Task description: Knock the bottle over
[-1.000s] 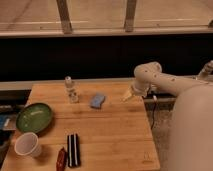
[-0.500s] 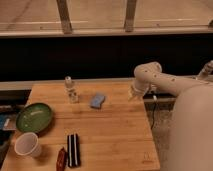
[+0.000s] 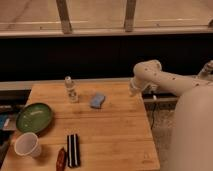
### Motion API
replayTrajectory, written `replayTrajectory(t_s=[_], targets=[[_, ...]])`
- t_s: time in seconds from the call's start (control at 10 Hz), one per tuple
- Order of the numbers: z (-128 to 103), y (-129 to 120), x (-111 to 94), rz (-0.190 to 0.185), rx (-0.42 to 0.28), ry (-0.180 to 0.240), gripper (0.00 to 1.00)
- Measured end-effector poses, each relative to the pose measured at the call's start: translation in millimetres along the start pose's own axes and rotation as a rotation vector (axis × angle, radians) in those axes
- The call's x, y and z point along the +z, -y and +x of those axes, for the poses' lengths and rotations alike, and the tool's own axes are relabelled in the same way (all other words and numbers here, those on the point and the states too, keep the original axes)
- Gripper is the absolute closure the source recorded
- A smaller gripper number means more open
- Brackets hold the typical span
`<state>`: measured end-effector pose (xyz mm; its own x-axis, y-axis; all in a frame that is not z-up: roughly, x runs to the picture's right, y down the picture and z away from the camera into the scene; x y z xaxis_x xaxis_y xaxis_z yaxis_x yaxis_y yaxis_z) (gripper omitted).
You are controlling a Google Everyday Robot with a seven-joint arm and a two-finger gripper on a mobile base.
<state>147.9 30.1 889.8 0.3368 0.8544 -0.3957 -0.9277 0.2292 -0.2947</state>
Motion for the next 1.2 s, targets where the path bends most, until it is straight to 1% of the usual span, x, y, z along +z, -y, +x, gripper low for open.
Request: replayTrajectory(t_s=[0.1,0.2,0.3,0.6,0.7,0.8,0.9,1.0,1.2], targets=[[-21,-21,1,-0.015,-0.042,0.022,1.0],[-35,-36,1,-0.024,-0.071,0.035,1.0],[-56,-60,1,-0.038,-0.123,0.058,1.0],[-94,-109,-3,-0.056,-0.242,0.098,1.0],[-108,-130,-7,-0.063,-0.293,0.112,1.0],[-118,-149,-10,-0.072,-0.34,0.123,1.0],[-126,-167,-15,-0.09,-0.385,0.139,1.0],[-132,-180,-18,-0.105,-0.419,0.15,1.0],[-132,-181,-19,-0.106,-0.425,0.152,1.0]])
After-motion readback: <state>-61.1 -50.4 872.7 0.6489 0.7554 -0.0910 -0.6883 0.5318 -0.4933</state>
